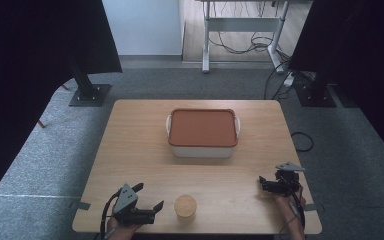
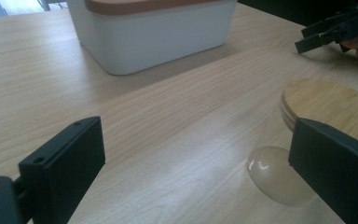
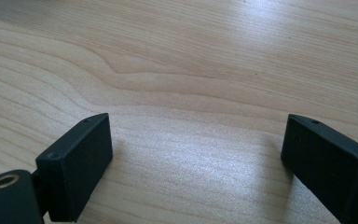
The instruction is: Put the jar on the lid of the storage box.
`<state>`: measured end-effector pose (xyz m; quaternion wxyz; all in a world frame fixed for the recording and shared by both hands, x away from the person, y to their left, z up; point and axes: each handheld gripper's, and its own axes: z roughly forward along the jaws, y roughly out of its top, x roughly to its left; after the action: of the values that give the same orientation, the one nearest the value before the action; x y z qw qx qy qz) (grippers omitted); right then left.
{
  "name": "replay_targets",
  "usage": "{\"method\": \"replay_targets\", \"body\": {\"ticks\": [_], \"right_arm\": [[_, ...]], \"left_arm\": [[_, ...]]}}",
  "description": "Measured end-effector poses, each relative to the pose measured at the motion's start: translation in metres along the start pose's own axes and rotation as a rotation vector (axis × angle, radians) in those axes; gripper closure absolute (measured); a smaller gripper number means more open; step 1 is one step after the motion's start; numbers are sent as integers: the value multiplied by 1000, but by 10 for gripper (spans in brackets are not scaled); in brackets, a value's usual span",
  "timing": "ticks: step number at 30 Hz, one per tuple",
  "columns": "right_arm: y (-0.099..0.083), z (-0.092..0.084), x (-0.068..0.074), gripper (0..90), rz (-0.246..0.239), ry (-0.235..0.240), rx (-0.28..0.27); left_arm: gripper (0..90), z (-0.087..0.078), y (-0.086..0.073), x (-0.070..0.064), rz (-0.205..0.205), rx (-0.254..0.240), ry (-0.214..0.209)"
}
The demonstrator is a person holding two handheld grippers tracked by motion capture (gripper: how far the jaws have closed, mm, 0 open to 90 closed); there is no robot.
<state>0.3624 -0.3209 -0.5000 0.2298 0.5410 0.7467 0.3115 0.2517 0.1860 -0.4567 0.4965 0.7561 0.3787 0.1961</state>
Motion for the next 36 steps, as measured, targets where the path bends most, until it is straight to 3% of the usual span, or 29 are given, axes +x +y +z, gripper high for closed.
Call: {"method": "replay_targets", "body": {"ticks": [20,36], "right_arm": [[0,0,0,82,-2,2,0],[0,0,0,82,-2,2,0]], "left_arm": [[36,6,0,-37,62,-1,-114],[36,22,-2,-52,58,11,-179]]}}
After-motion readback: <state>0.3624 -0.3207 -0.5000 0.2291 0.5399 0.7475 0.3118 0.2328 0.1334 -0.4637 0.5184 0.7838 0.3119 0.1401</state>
